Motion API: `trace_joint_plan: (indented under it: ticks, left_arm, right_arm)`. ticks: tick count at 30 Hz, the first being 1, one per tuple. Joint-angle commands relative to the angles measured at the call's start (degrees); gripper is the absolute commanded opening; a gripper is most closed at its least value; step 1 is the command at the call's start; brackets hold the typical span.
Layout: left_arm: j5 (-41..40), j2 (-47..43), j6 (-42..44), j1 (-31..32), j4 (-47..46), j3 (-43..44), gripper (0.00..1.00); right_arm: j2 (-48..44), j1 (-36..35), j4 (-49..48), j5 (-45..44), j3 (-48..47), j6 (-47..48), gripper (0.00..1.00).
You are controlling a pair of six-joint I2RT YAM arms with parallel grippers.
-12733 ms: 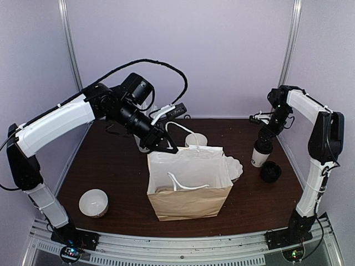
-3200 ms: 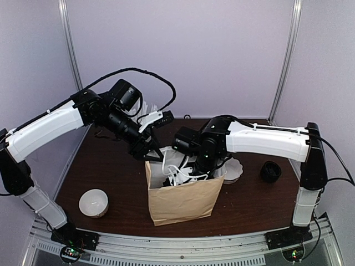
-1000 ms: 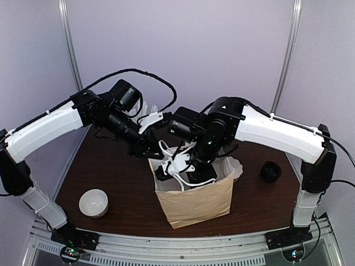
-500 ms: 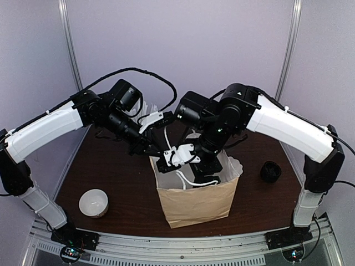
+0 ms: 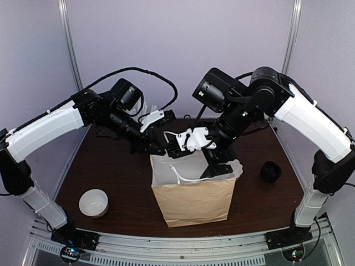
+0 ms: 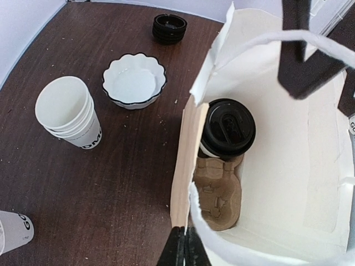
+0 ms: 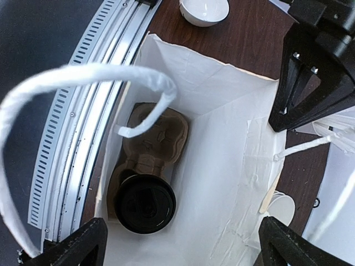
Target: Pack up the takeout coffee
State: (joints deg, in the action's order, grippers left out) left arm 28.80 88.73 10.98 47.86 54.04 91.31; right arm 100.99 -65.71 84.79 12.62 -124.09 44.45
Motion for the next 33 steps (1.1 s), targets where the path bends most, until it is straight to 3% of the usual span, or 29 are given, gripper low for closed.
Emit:
trace_joint_plan:
  ticks: [1, 11, 12, 14, 16, 22, 28, 33]
  left_arm:
    - [-1.9, 0.9, -0.4, 0.2, -0.8, 2.2, 0.00]
    - [-0.9, 1.6, -1.3, 0.2, -0.5, 4.4, 0.00]
    - [-0.5, 2.0, -1.7, 0.2, -0.9, 4.6, 0.03]
    - [0.6, 2.7, -2.1, 0.3, -2.3, 4.6, 0.22]
    - [0.3, 3.1, -1.9, 1.0, -3.6, 4.4, 0.33]
    - [-3.0, 4.5, 2.5, 4.4, -4.8, 5.4, 0.50]
    - [-10.0, 9.6, 3.3, 4.5, -2.7, 11.1, 0.51]
    - [-9.6, 14.4, 4.6, 4.4, 1.5, 17.0, 0.37]
  right_arm:
    - [-3.7, 0.5, 1.9, -0.3, -2.8, 0.7, 1.00]
    - [-9.4, 5.8, 3.4, 2.0, -1.5, 1.6, 1.00]
    - [-9.8, 6.9, 3.1, 1.9, -1.2, 1.5, 0.99]
    - [-10.4, 8.8, 2.7, 1.7, -0.5, 1.4, 0.99]
    - [-11.0, 10.6, 2.5, 1.7, -0.1, 1.2, 1.00]
    - [-12.9, 16.7, 2.4, 3.8, 1.4, 0.7, 0.99]
    - [-15.2, 22.3, 1.8, 4.9, 4.9, 0.0, 0.99]
    - [-18.4, 25.9, -0.2, 5.5, 9.5, -0.3, 0.99]
